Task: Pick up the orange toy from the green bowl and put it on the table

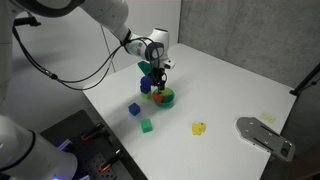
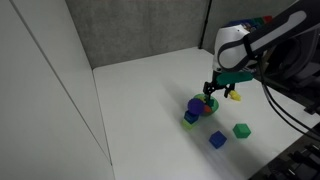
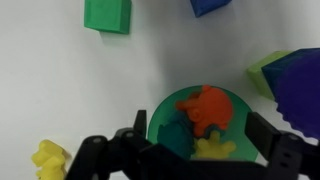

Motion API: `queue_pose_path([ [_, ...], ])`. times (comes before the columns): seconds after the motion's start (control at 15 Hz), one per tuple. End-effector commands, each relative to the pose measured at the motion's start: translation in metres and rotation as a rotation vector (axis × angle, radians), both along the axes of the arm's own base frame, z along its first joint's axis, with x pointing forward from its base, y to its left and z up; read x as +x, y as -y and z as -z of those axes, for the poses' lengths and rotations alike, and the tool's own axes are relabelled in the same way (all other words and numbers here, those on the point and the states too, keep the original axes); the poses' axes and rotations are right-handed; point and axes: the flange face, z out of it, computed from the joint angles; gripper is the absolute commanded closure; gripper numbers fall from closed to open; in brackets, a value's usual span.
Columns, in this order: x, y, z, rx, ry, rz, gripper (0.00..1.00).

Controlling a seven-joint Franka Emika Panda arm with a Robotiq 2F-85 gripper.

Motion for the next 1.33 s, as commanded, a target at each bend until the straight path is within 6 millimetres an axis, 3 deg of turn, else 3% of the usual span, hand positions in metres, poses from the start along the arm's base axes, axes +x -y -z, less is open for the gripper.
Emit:
queue_pose_path([
  [0.0,0.009,0.006,0.012,-0.016,0.013,0.029,0.0],
  [0.47,0.027,0.02,0.05,0.046,0.051,0.098,0.0],
  [1.27,0.028,0.007,0.088,0.147,0.011,0.163,0.0],
])
